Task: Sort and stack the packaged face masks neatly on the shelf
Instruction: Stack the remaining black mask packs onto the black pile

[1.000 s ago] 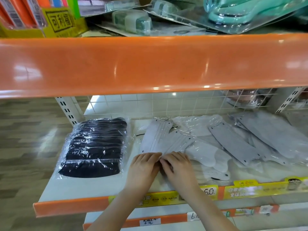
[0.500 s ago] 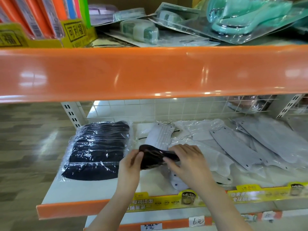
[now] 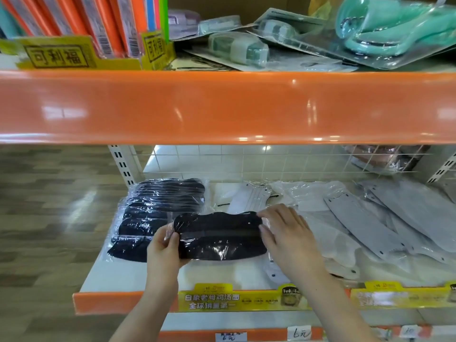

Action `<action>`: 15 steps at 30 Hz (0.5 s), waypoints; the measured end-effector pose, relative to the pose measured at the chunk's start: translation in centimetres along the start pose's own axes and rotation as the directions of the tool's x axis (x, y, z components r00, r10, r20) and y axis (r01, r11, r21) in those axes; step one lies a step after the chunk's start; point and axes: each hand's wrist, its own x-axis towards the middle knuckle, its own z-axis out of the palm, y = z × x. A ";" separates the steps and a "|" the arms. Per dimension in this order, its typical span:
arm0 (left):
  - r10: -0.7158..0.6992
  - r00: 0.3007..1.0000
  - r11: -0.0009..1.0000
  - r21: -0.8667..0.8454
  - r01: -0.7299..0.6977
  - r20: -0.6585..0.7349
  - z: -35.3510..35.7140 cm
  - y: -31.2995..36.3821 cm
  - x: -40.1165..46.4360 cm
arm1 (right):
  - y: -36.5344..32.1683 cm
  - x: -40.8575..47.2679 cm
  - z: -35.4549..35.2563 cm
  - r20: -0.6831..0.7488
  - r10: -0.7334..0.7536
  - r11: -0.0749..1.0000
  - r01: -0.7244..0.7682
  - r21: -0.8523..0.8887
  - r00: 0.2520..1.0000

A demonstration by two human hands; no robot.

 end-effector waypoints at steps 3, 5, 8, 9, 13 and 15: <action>-0.073 0.997 0.997 -0.039 0.073 0.001 -0.9 0.2 0.6 | -1.8 -0.9 1.1 0.125 -0.106 0.993 0.099 0.060 0.986; -0.108 0.994 0.991 -0.085 0.108 0.012 -1.3 0.6 0.6 | -2.8 -1.6 2.0 0.229 -0.168 0.985 0.157 0.067 0.959; -0.140 0.990 0.987 -0.078 0.142 0.027 -2.2 0.9 0.8 | -3.6 -2.2 3.1 0.250 -0.170 0.985 0.157 0.070 0.953; -0.134 0.991 0.989 -0.068 0.135 0.019 -2.7 1.0 1.0 | -3.7 -2.2 3.4 0.222 -0.158 0.987 0.146 0.067 0.962; 0.181 0.981 0.937 0.313 -0.153 -0.064 -4.2 0.8 1.2 | -4.6 -1.9 3.9 0.091 -0.129 0.990 0.123 0.071 0.987; 0.413 0.910 0.768 0.551 -0.326 -0.036 -4.9 0.7 1.1 | -5.5 -1.7 4.1 0.075 -0.141 0.988 0.136 0.072 0.987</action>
